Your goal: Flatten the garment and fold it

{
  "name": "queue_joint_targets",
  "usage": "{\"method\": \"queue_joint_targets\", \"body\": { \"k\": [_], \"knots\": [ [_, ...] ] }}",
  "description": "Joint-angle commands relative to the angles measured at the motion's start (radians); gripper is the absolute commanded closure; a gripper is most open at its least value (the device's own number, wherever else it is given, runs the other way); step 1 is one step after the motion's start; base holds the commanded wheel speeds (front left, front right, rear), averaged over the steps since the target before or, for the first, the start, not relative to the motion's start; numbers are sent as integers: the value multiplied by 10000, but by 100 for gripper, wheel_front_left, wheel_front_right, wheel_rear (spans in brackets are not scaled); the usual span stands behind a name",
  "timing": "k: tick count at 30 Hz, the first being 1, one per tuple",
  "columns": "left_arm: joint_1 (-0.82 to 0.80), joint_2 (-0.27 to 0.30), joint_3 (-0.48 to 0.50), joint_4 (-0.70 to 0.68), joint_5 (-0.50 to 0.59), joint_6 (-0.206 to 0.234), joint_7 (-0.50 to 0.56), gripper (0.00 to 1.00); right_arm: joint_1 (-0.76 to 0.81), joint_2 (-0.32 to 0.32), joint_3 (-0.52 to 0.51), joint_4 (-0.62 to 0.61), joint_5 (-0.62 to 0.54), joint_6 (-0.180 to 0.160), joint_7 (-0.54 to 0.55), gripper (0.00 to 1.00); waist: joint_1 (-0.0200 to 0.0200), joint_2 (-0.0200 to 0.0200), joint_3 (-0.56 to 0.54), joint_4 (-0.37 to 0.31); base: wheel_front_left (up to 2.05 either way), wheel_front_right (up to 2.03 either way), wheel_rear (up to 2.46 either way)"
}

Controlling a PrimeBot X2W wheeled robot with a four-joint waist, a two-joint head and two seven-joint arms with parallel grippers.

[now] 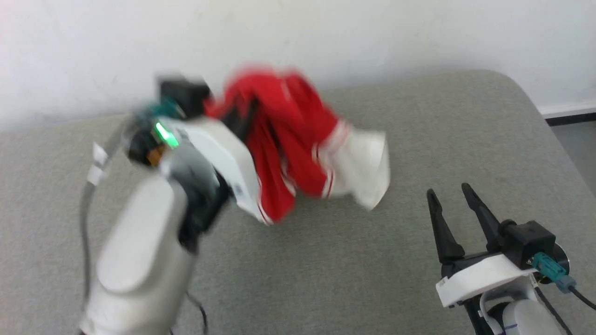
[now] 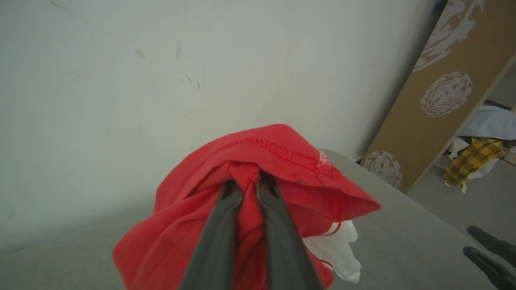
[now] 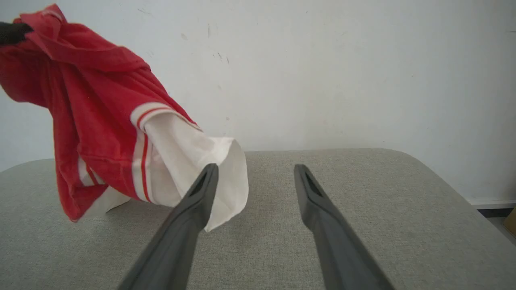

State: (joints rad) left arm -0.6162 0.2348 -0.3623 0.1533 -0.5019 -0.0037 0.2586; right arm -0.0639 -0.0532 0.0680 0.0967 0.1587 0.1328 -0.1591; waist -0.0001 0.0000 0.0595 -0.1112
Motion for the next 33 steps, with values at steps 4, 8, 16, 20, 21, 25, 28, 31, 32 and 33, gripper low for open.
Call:
{"method": "queue_joint_targets", "body": {
  "k": [4, 8, 16, 20, 21, 25, 28, 31, 32, 33],
  "knots": [
    [1357, -318, -444, 510, -579, -55, 745, 100, 125, 29, 36, -99, 71, -21, 54, 0, 1, 0, -57, -317, 0, 0, 0],
    [2391, -629, -1008, 1279, -797, 108, 1454, 100, 122, 29, 57, -97, 137, -21, 65, 0, 1, 0, 35, -328, 0, 0, 0],
    [3237, -1069, -1587, 1910, -846, 324, 1669, 0, 27, 29, 85, 2, 265, -21, 23, 0, 1, 0, 272, -42, 0, 0, 0],
    [3438, -1153, -1187, 1432, -951, 411, 577, 0, 34, 29, 47, 61, 245, -21, 18, 0, 1, 0, 207, 210, 0, 0, 0],
    [3511, -1136, -1058, 1233, -949, 440, 245, 0, 37, 29, 50, 56, 235, -21, 25, 0, 1, 0, 179, 261, 0, 0, 0],
    [3891, -903, -476, 302, -684, 732, -1260, 0, 61, 30, -23, 12, 193, -21, 19, 0, 1, 0, 56, 545, 0, 0, 0],
    [4233, -601, 95, -261, -164, 1341, -2529, 0, 51, 30, -14, -72, 113, -21, 57, 0, 1, 0, 8, 745, 0, 0, 0],
    [4527, -400, 640, -520, 339, 1943, -3816, 0, -97, 30, -37, -130, 52, -21, 190, 0, 1, 0, 60, 991, 0, 0, 0],
    [4591, -329, 743, -527, 539, 2092, -4217, 0, -216, 30, -17, -152, 4, -21, 261, 0, 1, 0, 92, 1080, 0, 0, 0],
    [4637, -272, 828, -514, 729, 2214, -4550, 0, -375, 30, 32, -164, -34, -21, 373, 0, 1, 0, 147, 1168, 0, 0, 0]
  ]
}}
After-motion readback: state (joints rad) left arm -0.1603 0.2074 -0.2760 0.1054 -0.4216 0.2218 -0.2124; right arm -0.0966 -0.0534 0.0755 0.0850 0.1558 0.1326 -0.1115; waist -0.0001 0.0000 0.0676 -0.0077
